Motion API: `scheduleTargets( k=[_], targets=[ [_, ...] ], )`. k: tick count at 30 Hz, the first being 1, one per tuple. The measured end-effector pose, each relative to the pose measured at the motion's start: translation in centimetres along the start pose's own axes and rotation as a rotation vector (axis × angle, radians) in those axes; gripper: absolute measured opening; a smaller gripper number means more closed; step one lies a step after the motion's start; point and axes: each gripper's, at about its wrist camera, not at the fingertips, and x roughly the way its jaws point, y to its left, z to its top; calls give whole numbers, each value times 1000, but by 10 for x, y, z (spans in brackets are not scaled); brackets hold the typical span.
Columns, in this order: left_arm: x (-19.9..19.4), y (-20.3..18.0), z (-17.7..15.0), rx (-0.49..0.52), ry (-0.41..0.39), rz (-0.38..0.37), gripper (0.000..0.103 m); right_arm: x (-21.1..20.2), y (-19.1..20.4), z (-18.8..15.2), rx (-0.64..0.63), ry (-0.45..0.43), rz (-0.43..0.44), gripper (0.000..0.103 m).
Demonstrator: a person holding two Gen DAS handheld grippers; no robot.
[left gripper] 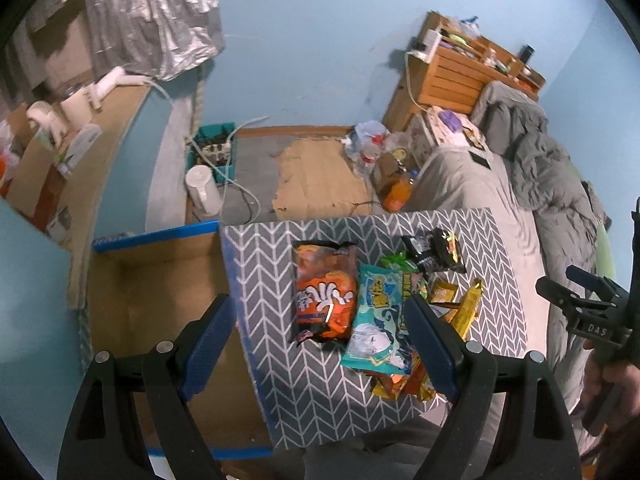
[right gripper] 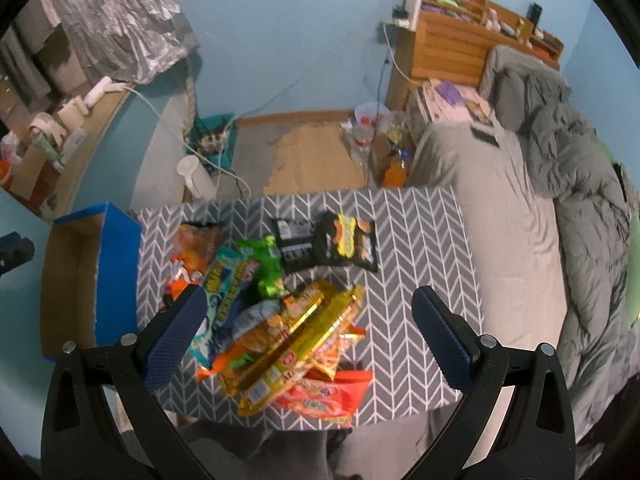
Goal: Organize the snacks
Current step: 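Lower both tools toward the snack pile on the chevron table, then grasp the long yellow snack bag with the right tool while the left tool grasps the teal bag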
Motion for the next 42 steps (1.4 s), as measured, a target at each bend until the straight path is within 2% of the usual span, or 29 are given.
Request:
scheduleTargets(
  k=[11,15,24,26,28,38,42],
  targets=[
    [51,-26,0,123,71,-58,87,40,-7,-34,67,88,-37,101],
    [70,-32,-6,141,121,-74,87,55,-5,-48,90,117,-27,100],
    [110,-44,-17,175,188,-84,87,92,-6,-71,166,182,2,91],
    [118,-45,-19,179,198,-83,87,103,-6,-76,177,194,9,87],
    [126,-47,-21,182,213,-82,87,114,-6,-80,179,221,7,79],
    [166,-54,-26,140,271,-88,87,146,-7,-85,185,260,16,79],
    [182,-60,-27,119,301,-80,87,157,-9,-85,190,277,37,68]
  ],
)
